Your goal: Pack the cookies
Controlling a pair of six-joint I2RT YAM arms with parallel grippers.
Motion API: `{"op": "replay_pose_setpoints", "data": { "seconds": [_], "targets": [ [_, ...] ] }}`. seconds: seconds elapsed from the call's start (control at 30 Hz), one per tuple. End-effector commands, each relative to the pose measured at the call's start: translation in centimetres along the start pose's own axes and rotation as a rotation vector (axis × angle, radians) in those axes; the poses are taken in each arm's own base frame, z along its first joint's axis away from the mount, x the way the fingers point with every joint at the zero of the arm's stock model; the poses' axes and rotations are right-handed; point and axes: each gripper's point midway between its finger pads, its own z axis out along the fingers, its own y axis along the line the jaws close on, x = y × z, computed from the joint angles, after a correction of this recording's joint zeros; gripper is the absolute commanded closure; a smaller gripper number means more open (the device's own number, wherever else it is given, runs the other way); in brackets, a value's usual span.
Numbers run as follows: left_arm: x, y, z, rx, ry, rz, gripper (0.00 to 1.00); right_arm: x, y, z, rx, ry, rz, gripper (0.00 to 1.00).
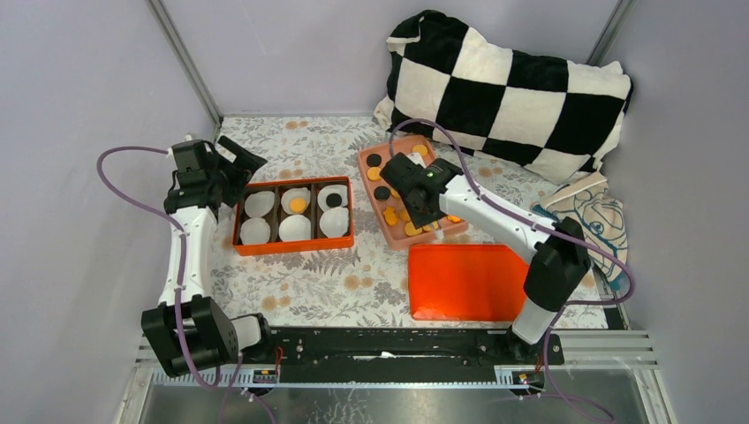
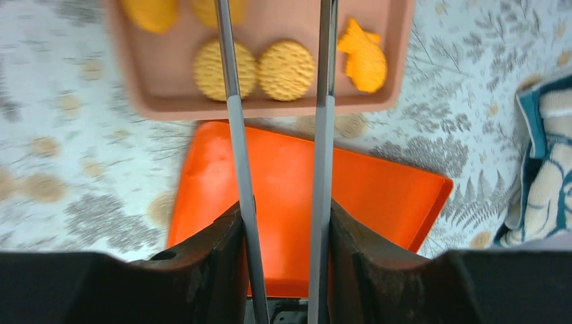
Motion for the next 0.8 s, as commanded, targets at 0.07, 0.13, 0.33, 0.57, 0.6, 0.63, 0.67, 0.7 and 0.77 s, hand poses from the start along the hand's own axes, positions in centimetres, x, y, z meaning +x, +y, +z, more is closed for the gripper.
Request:
{"op": "replay_pose_setpoints", "data": {
  "seconds": [0.07,0.13,0.33,0.57,0.6,0.63,0.67,0.7,0.77],
  "targets": [
    [-1.3,-1.3,0.0,0.037,-0.016,-0.009,0.01,-1.8,4.7,-6.5,-0.131,-0.131,-0.090,0.93],
    [-1.2,-1.2,0.2,0.036,-0.012,-0.009,0.01,-1.5,6.8,-7.2,-0.178,-0.145,-0.133,0.93],
    [-1.1,-0.8,0.1,0.030,-0.012,-0.004,0.01,-0.5,12.4,-7.7,-0.257,-0.139,-0.259,0.93],
    [-1.4,-0.7,-0.1,0.025,-0.029,0.010,0.01,-0.2,15.8,-6.4,-0.316,-0.117,-0.301,0.93],
    [-1.5,-0.7,-0.2,0.025,-0.031,0.011,0.01,-0.2,15.9,-6.2,-0.312,-0.114,-0.305,0.93],
    [-1.4,-0.6,-0.1,0.024,-0.026,0.013,0.01,-0.2,15.9,-5.9,-0.306,-0.113,-0.307,0.93],
    [-1.5,-0.6,-0.1,0.024,-0.028,0.014,0.01,-0.2,15.9,-5.7,-0.299,-0.114,-0.309,0.92],
    [-1.4,-0.5,0.0,0.023,-0.025,0.015,0.01,-0.2,15.9,-5.5,-0.292,-0.116,-0.309,0.84],
    [-1.4,-0.4,0.1,0.021,-0.022,0.015,0.01,-0.3,15.9,-5.2,-0.284,-0.122,-0.307,0.70]
  ]
}}
